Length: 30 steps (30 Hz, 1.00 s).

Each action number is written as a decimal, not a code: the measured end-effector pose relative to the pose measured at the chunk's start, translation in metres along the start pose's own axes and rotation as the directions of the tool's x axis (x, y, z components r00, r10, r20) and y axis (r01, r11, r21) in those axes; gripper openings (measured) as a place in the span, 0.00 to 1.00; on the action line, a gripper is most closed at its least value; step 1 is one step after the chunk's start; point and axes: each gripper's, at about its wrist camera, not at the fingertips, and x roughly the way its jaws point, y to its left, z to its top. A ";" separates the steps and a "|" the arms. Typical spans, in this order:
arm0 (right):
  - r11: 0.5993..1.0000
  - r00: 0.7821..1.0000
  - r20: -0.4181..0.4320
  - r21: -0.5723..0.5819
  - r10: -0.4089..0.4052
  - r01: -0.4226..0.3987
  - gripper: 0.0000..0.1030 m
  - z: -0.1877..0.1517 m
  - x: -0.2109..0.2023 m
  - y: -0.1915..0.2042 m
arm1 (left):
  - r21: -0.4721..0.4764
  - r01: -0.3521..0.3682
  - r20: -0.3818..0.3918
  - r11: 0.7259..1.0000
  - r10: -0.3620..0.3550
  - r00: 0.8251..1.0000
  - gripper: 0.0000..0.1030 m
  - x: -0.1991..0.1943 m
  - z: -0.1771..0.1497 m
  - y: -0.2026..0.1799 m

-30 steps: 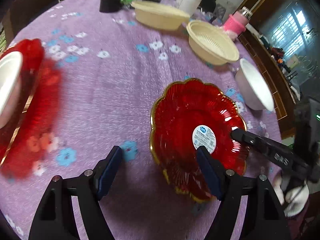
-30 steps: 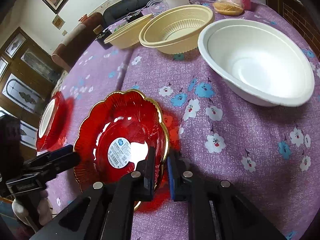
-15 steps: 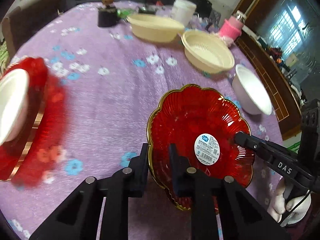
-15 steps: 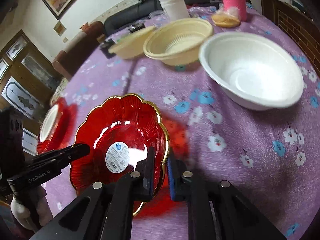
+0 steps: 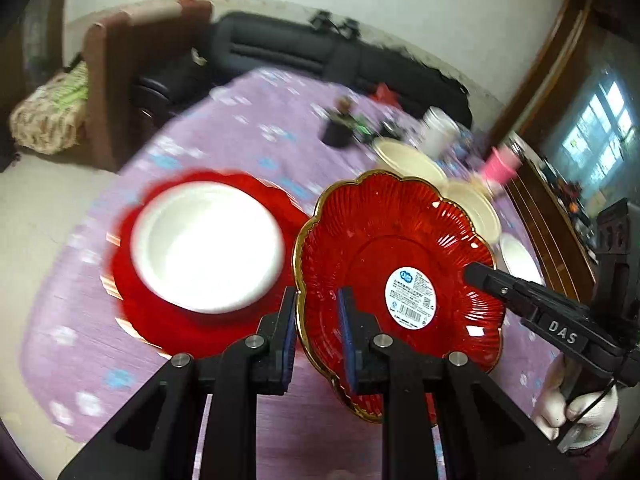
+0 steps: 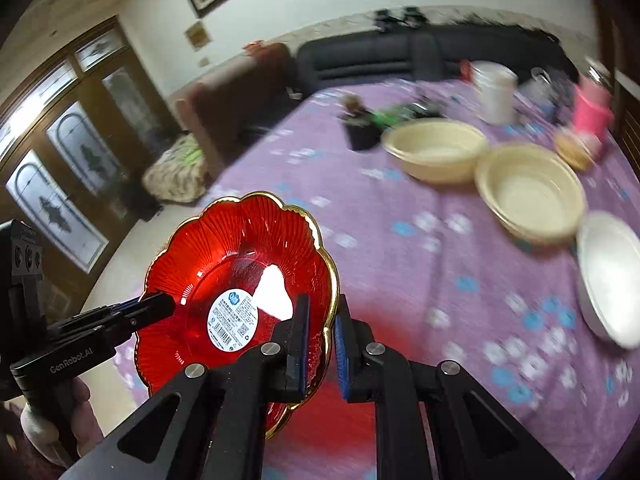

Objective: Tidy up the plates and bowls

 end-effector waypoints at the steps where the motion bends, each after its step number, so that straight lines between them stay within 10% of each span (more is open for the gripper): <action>1: 1.000 1.000 0.009 -0.024 0.006 -0.006 0.13 0.007 0.001 0.014 | -0.002 -0.021 0.015 1.000 0.021 1.000 0.18 -0.006 0.005 0.008; 10: 0.988 1.000 0.015 -0.151 0.017 -0.015 0.13 0.052 0.071 0.101 | -0.084 -0.205 0.033 0.975 0.208 0.978 0.19 0.001 0.040 0.088; 25: 0.992 0.996 -0.077 -0.124 -0.042 0.033 0.15 0.040 0.160 0.095 | -0.121 -0.254 -0.053 0.960 0.249 0.967 0.23 0.060 0.030 0.129; 30: 0.988 0.998 -0.031 -0.147 -0.055 0.050 0.16 0.034 0.156 0.103 | -0.133 -0.238 -0.020 0.962 0.237 0.971 0.52 0.047 0.030 0.125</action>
